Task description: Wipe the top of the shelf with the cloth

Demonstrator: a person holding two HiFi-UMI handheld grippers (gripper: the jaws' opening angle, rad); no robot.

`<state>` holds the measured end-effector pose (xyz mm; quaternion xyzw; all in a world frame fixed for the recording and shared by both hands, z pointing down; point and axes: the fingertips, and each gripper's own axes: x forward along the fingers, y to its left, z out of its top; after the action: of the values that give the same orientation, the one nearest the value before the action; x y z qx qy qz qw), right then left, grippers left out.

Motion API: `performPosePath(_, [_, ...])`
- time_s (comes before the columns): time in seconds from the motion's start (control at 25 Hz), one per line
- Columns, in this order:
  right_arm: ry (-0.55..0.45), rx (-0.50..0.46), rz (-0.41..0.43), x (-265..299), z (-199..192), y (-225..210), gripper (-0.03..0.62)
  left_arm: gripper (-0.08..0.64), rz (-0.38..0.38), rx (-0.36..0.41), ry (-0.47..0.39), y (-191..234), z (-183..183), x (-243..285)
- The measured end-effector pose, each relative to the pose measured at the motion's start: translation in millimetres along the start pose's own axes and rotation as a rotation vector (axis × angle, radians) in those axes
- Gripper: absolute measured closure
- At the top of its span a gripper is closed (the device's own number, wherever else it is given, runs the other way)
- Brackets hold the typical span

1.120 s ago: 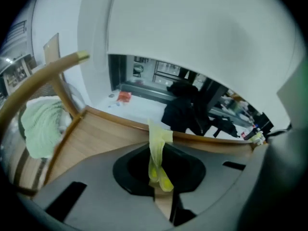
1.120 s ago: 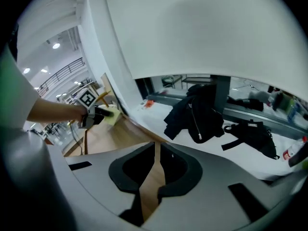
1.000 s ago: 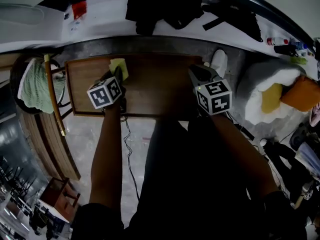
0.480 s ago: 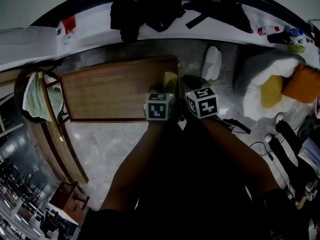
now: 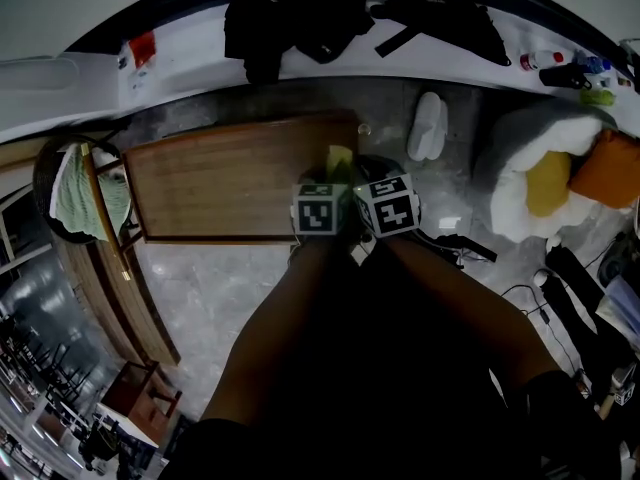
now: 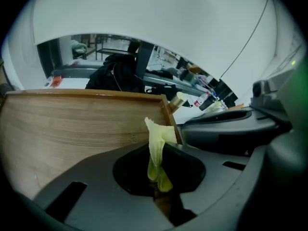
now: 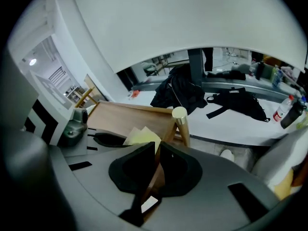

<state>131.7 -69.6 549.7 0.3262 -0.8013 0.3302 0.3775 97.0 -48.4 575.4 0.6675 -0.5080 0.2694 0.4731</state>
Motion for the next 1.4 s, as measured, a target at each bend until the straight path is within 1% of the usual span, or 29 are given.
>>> performPosePath(0.16, [0.001,0.019,-0.052,6,7,13,0.549,0.526,-0.031,0.018,0.002,18,-6,-9])
performPosePath(0.28, [-0.002,0.051,-0.067,11,11,32,0.549,0.526,-0.057,0.045,0.006,47,-10,-19])
performPosePath(0.36, [0.002,0.056,-0.073,16,11,47,0.549,0.526,-0.072,0.050,0.003,67,-10,-25])
performPosePath(0.56, [0.020,0.031,-0.061,36,11,98,0.549,0.526,-0.104,0.029,-0.006,112,-15,-42])
performPosePath(0.72, [0.015,0.013,-0.031,49,13,134,0.549,0.526,-0.119,0.022,-0.001,133,-20,-52])
performPosePath(0.88, [0.021,-0.008,-0.008,60,13,162,0.549,0.526,-0.111,0.023,-0.002,159,-25,-63])
performPosePath(1.08, [0.013,-0.003,-0.009,70,16,179,0.549,0.526,-0.082,0.014,-0.011,204,-31,-81])
performPosePath(1.24, [0.012,0.000,-0.010,76,18,187,0.549,0.526,-0.045,0.022,-0.019,239,-33,-95])
performPosePath(1.4, [0.010,-0.007,-0.002,82,22,197,0.549,0.526,0.001,-0.007,-0.045,280,-35,-108])
